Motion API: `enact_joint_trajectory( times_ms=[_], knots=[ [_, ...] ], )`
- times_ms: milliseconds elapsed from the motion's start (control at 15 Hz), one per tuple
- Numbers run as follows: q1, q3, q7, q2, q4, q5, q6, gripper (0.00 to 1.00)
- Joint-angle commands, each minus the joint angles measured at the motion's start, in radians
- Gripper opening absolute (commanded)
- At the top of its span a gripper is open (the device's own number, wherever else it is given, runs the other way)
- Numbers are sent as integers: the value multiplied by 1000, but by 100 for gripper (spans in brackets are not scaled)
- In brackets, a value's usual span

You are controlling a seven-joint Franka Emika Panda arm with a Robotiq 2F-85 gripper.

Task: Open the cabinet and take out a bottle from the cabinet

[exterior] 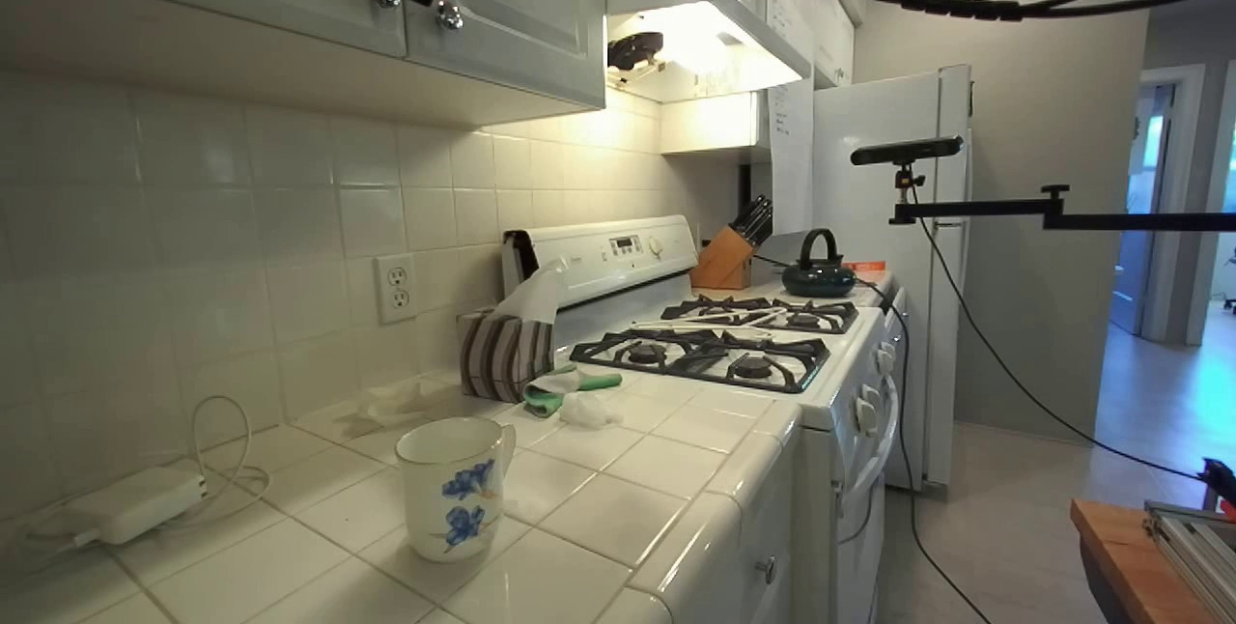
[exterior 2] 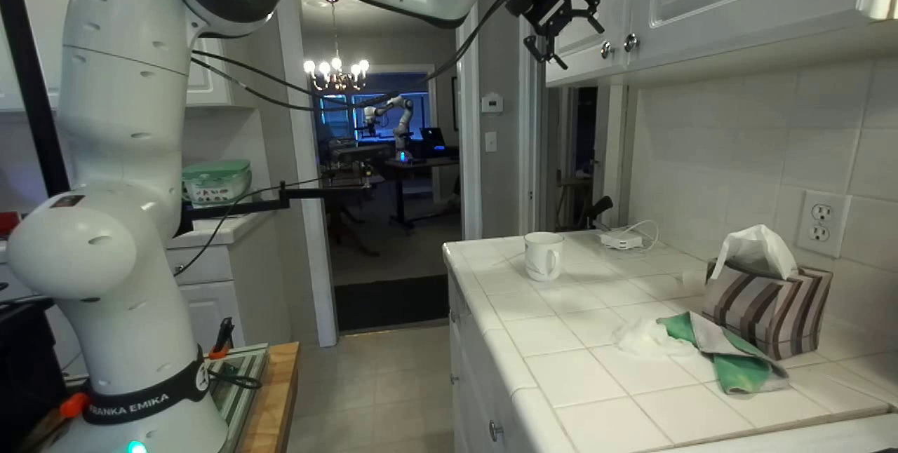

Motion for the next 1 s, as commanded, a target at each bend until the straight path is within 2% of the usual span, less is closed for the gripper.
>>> enact_joint_trajectory(
  times_ms=[0, 467, 933],
  knots=[
    [14, -11, -48, 66, 89, 15, -29, 100],
    [-3, 6, -74, 102, 117, 19, -38, 100],
    [-9, 41, -113, -43, -41, 93, -93, 100]
  ],
)
